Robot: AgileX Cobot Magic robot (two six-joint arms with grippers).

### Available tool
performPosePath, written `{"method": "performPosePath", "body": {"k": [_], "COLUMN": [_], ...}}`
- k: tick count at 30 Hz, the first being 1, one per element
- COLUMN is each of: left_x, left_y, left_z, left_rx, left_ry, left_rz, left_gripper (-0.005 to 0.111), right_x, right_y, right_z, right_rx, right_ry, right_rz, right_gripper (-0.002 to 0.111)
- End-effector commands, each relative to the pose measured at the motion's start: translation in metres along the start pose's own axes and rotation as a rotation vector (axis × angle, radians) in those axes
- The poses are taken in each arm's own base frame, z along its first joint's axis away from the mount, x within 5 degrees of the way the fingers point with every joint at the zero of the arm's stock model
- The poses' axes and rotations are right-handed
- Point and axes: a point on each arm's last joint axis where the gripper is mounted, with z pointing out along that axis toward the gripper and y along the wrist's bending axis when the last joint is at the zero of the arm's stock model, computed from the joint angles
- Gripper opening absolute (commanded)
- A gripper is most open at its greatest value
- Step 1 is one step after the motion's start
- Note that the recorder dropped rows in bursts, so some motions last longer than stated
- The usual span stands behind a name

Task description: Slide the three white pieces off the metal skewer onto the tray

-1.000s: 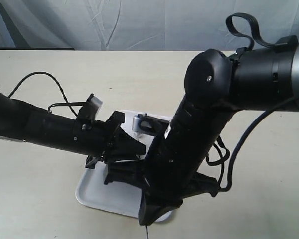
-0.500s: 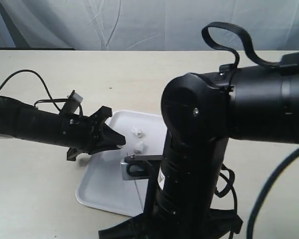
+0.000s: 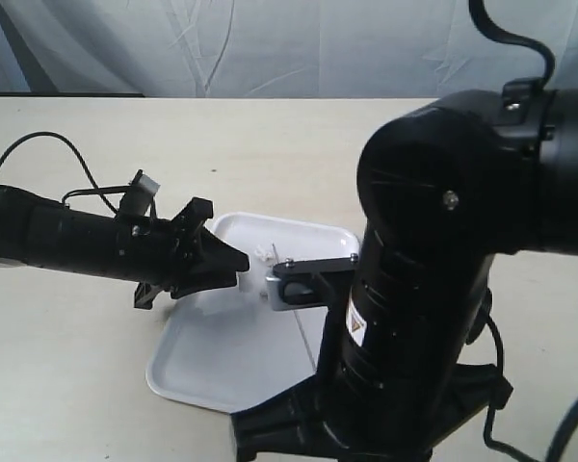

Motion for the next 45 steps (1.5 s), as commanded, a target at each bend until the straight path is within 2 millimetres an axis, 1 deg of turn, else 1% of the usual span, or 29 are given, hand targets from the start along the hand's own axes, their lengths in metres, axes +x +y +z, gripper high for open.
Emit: {"method": "performPosePath", "body": {"k": [1, 5, 8, 11, 15, 17, 19, 22, 24, 26, 28, 30, 32, 33, 35, 37, 39, 41, 45], "left_x": [0.001, 0.001, 0.002, 0.002, 0.002, 0.0, -0.002, -0.004, -0.006, -0.007, -0.008, -0.009, -0.009, -0.01, -0.011, -0.013, -0.012, -0.009, 0.0], "left_y": [-0.002, -0.003, -0.006, -0.008, -0.007, -0.005, -0.003, -0.001, 0.0, 0.001, 0.002, 0.001, -0.003, -0.006, -0.013, -0.023, -0.036, -0.048, -0.075], "left_z": [0.0, 0.0, 0.0, 0.0, 0.0, -0.001, -0.003, -0.006, -0.007, -0.009, -0.01, -0.011, -0.014, -0.016, -0.021, -0.029, -0.04, -0.053, -0.089], "left_rx": [0.023, 0.032, 0.063, 0.078, 0.07, 0.056, 0.047, 0.045, 0.043, 0.043, 0.047, 0.049, 0.052, 0.051, 0.042, 0.02, -0.015, -0.076, -0.238], "left_ry": [0.012, 0.01, 0.021, 0.029, 0.025, 0.012, 0.001, -0.013, -0.019, -0.026, -0.03, -0.033, -0.043, -0.052, -0.078, -0.124, -0.152, -0.186, -0.293], "left_rz": [-0.006, -0.025, -0.028, -0.028, -0.028, -0.031, -0.034, -0.041, -0.044, -0.048, -0.051, -0.043, 0.002, 0.029, 0.066, 0.105, 0.183, 0.281, 0.433], "left_gripper": [0.034, 0.034, 0.034, 0.033, 0.029, 0.025, 0.02, 0.013, 0.01, 0.007, 0.005, 0.002, 0.0, 0.0, 0.0, 0.0, 0.0, 0.0, 0.0], "right_x": [-0.021, -0.041, -0.061, -0.078, -0.093, -0.099, -0.103, -0.105, -0.105, -0.105, -0.105, -0.103, -0.1, -0.098, -0.092, -0.083, -0.072, -0.06, -0.034], "right_y": [-0.013, -0.024, -0.024, -0.029, -0.035, -0.037, -0.036, -0.035, -0.036, -0.037, -0.04, -0.042, -0.042, -0.042, -0.042, -0.044, -0.047, -0.051, -0.064], "right_z": [0.011, 0.024, 0.035, 0.047, 0.062, 0.067, 0.068, 0.068, 0.068, 0.068, 0.066, 0.06, 0.051, 0.043, 0.03, 0.012, -0.007, -0.024, -0.059], "right_rx": [0.062, 0.098, 0.05, 0.012, -0.05, -0.082, -0.116, -0.122, -0.112, -0.098, -0.07, -0.045, -0.032, -0.031, -0.027, -0.012, 0.022, 0.053, 0.142], "right_ry": [0.018, 0.043, -0.026, -0.041, -0.003, -0.001, -0.017, -0.041, -0.043, -0.048, -0.057, -0.078, -0.112, -0.139, -0.171, -0.222, -0.273, -0.316, -0.428], "right_rz": [0.055, 0.066, 0.049, 0.052, 0.058, 0.05, 0.055, 0.053, 0.045, 0.033, 0.009, -0.022, -0.05, -0.067, -0.092, -0.131, -0.174, -0.207, -0.269], "right_gripper": [-0.001, -0.001, -0.001, -0.001, -0.001, 0.0, 0.007, 0.024, 0.032, 0.035, 0.034, 0.03, 0.024, 0.019, 0.012, 0.004, -0.001, -0.001, -0.001]}}
